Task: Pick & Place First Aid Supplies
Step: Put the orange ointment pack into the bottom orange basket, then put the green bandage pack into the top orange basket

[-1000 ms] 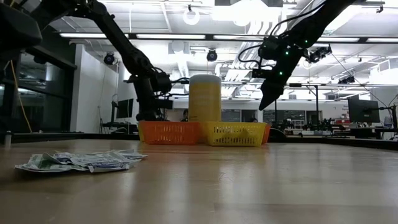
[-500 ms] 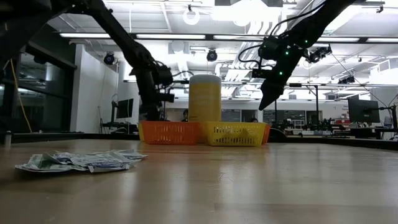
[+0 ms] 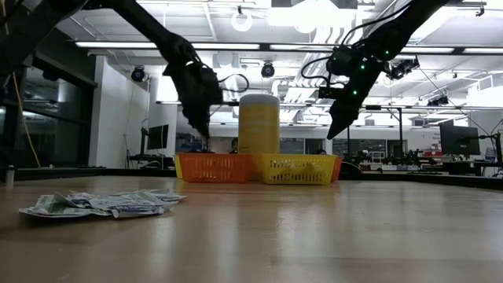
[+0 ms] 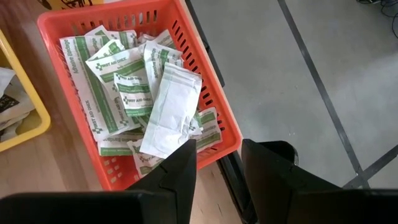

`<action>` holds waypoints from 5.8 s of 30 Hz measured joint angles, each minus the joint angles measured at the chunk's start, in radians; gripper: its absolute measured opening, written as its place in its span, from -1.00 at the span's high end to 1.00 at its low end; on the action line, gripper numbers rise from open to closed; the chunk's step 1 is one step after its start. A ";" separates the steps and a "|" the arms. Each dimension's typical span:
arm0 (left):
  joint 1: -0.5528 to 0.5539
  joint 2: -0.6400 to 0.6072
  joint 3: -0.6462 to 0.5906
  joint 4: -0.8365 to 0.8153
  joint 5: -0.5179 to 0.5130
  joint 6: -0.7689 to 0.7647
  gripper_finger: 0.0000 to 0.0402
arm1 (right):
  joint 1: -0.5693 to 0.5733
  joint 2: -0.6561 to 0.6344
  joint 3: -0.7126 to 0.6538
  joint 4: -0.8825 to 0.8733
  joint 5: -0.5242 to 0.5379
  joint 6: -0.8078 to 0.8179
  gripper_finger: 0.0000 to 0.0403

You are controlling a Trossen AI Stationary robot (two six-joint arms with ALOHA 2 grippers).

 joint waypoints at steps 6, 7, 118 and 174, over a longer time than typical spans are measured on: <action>-0.009 0.000 0.019 -0.050 0.191 -0.155 1.00 | 0.000 0.000 0.000 0.000 0.000 0.000 0.40; -0.016 0.000 0.019 -0.067 0.196 -0.177 1.00 | 0.000 0.000 0.000 0.000 0.000 0.000 0.40; -0.997 -0.295 -0.663 0.263 -0.360 -0.739 0.55 | 0.811 -0.001 0.000 -0.431 -0.166 0.757 0.40; -0.997 -0.336 -0.829 0.709 -0.388 -0.816 0.99 | 1.160 -0.001 0.000 -0.315 0.210 1.202 0.40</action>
